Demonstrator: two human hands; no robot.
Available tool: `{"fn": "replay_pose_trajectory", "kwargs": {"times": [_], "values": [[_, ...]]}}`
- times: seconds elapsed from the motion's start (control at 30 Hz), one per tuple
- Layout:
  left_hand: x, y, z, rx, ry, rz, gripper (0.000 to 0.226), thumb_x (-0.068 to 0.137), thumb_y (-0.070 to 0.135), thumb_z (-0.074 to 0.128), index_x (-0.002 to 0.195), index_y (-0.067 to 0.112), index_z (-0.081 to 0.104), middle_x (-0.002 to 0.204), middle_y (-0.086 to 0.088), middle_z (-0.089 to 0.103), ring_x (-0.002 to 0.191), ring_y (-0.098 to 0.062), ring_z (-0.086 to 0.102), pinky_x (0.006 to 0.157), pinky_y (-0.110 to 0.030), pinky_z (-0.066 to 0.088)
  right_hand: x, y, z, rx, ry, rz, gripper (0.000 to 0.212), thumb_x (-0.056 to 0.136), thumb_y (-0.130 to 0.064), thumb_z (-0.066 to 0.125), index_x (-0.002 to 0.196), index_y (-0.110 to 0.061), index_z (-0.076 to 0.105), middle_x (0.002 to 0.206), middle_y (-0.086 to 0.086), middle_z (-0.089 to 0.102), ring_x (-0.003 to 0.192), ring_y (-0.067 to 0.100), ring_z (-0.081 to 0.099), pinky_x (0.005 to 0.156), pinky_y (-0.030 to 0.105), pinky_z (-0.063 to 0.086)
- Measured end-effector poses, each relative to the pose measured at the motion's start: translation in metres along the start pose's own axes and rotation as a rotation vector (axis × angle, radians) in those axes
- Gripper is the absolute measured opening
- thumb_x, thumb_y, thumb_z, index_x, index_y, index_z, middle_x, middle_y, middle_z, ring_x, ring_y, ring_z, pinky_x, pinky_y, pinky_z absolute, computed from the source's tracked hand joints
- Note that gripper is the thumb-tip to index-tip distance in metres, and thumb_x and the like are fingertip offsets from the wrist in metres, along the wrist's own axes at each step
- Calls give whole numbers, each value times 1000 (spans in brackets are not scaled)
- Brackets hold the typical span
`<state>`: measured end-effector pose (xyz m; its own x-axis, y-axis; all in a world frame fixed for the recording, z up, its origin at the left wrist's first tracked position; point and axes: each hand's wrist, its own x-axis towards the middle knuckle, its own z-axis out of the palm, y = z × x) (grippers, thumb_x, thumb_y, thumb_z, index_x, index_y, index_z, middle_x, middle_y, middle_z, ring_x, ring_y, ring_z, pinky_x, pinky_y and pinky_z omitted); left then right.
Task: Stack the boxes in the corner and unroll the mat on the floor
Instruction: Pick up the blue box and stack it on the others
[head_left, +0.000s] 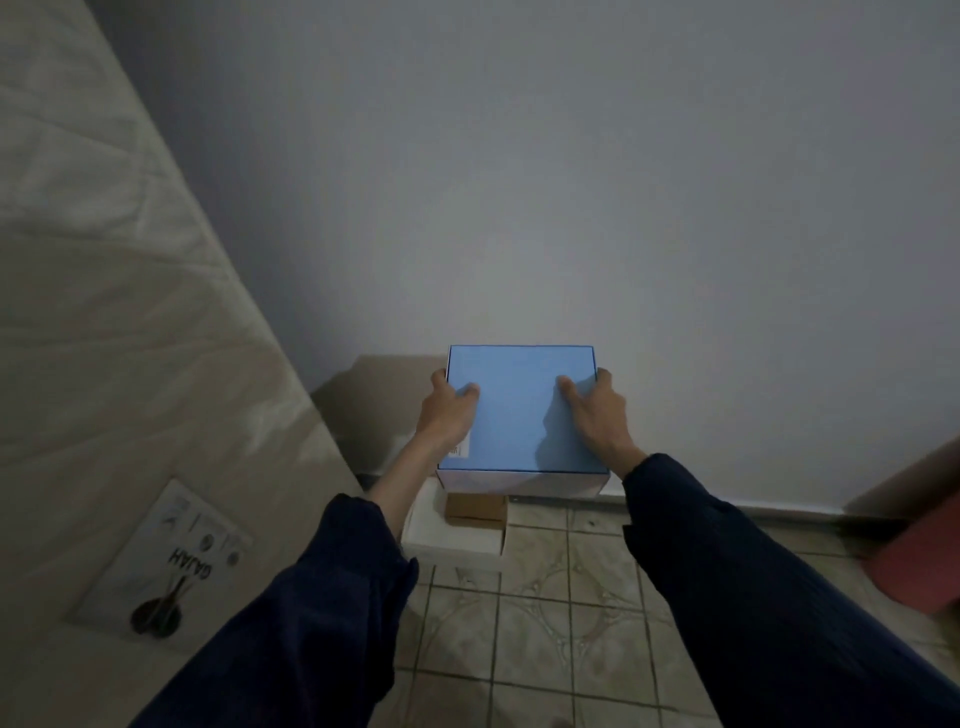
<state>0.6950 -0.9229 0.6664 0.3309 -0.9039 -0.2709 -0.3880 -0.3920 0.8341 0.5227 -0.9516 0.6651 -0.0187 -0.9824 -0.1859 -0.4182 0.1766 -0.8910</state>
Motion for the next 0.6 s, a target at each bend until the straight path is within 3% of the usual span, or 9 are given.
{"fn": "replay_pose_trajectory", "kwargs": {"times": [0.1,0.3,0.5,0.6], "values": [[24,-16,-16,-5,20,-11,43,99,31,37,138,14,27,125,-11,56,90,-21,55,70,-28,44,22,-4,31,-8,-43,5,58,95,-35,48,137,0,30,129,24,51,113,38,54,88,41,46],[92,-38,-22,-22,22,-44,43,99,30,38,138,15,28,126,-13,56,92,-22,56,77,-31,45,83,7,81,2,-61,39,58,95,-34,47,138,0,28,130,25,50,114,39,53,85,39,45],[163,-75,-7,-62,23,-115,47,98,26,43,141,12,28,133,-15,52,115,-32,55,94,-38,45,141,30,123,-12,-66,67,56,95,-32,49,137,-1,29,129,22,52,113,38,55,88,40,45],[191,-99,2,-63,13,-121,47,98,24,43,142,12,28,134,-13,51,117,-31,53,91,-34,43,164,46,146,-20,-70,101,56,94,-32,50,137,-2,30,129,20,53,114,37,55,90,41,46]]}}
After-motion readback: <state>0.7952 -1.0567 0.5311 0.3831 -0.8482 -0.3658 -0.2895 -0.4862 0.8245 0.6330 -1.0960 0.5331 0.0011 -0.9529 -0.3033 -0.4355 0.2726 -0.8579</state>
